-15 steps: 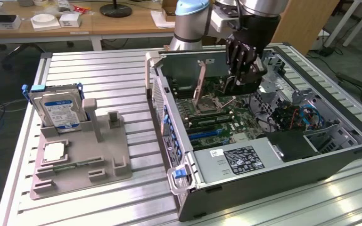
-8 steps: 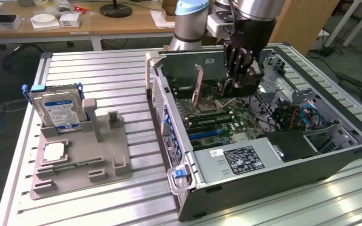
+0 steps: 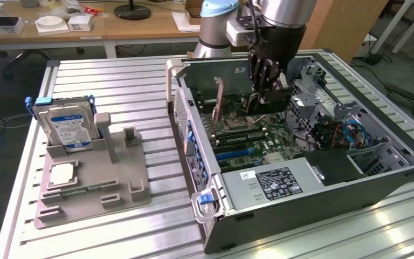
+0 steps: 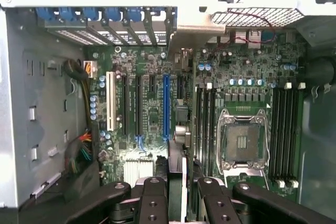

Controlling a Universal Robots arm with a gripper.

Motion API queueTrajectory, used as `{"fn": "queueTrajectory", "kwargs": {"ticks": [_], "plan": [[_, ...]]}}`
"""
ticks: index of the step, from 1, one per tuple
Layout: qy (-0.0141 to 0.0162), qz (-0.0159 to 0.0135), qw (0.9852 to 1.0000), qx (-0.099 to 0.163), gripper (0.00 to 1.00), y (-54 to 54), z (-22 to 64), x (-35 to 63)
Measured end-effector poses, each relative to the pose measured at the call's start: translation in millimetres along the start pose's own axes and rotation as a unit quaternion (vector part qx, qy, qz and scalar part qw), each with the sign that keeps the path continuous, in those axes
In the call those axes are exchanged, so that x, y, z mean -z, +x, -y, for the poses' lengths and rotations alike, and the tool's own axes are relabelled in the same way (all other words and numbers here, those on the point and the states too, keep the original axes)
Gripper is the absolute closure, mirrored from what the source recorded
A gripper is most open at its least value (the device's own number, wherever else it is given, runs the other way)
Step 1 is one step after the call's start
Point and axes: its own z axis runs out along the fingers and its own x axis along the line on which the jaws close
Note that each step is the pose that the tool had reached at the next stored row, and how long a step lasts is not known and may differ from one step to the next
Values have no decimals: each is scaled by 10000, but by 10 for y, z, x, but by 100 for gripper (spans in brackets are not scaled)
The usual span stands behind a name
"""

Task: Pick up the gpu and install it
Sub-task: 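Insert the gpu into the slot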

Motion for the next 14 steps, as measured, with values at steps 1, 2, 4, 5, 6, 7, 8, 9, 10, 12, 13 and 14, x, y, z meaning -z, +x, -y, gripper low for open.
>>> {"fn": "queueTrajectory", "kwargs": {"ticks": [1,2,4,5,6,7,8,9,10,12,13,14], "plan": [[0,0,10000,-24,73,0,-2,-5],[-1,-2,10000,-55,73,1,-3,-8],[-2,-4,9999,-132,73,2,-5,-17],[-2,-5,9999,-159,73,3,-10,-19],[-2,-6,9999,-164,73,3,-19,-22],[-2,-4,9999,-164,73,3,-26,-27],[-2,-5,9999,-163,73,3,-33,-35],[-2,-5,9999,-163,73,3,-46,-48],[-2,-5,9999,-164,73,3,-52,-58],[-2,-5,9999,-162,73,6,-56,-75],[-2,-1,9999,-157,73,7,-57,-84],[-2,3,9999,-142,73,7,-57,-93]]}}
